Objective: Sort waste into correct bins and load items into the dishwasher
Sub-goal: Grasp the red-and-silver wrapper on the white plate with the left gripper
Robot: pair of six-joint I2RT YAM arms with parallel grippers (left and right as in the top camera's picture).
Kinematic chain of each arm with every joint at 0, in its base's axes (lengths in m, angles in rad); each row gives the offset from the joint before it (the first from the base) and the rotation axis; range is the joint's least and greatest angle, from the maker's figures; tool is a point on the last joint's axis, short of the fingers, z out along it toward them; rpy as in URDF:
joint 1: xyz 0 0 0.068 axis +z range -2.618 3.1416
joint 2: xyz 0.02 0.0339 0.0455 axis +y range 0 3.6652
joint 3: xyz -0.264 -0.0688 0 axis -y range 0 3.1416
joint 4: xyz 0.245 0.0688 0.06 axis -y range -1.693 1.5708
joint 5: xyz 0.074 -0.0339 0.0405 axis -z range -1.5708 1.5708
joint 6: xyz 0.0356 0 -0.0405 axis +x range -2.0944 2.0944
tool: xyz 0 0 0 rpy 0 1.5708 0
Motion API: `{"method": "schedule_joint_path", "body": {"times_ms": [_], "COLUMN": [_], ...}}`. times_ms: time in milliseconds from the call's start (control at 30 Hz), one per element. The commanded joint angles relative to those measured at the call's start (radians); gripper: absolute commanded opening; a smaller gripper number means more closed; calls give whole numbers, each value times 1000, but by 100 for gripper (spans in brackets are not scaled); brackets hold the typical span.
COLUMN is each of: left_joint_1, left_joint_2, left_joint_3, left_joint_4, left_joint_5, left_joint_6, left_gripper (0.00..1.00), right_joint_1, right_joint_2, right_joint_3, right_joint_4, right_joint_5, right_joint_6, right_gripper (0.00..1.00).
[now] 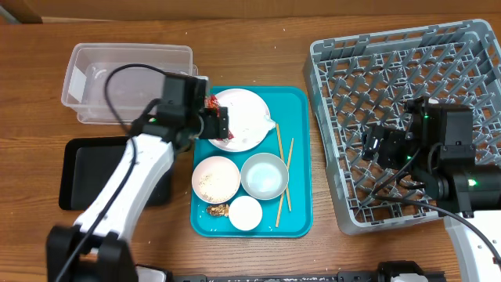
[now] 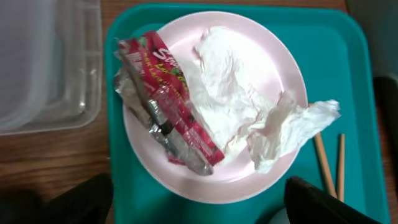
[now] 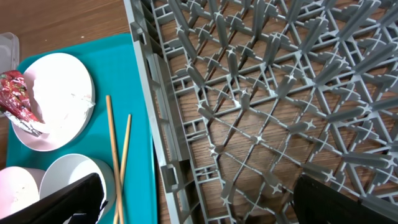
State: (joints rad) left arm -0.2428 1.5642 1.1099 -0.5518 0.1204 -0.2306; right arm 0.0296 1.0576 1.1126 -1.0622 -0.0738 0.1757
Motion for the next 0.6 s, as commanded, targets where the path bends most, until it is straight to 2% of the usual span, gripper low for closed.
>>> {"method": "schedule_joint_path", "body": {"times_ms": [0,167,233,333,433,567], "left_joint_1": [-21,-27,-27,-27,-27,-27], "left_joint_2": [106,235,266,282,270,230], "left_joint_3": [19,19,19,19,24,54], "left_joint_4": [50,132,156,169,167,141], "left_joint_5": [3,3,3,4,4,3], "left_joint_6": [-10,-10,-10,-10,-10,-10], "left_gripper": [88,84,78,37,6,4], "right_joint_1": [2,2,2,2,2,2], "right_joint_2": [-7,-7,-7,-7,-7,-7], "right_joint_3": [27,27,27,27,27,27], "right_joint_4": [5,5,4,1,-3,-3], "right_joint_5": [6,5,5,6,6,6], "right_joint_6": [1,0,0,0,0,0], "right_gripper": [100,100,100,100,100,100]}}
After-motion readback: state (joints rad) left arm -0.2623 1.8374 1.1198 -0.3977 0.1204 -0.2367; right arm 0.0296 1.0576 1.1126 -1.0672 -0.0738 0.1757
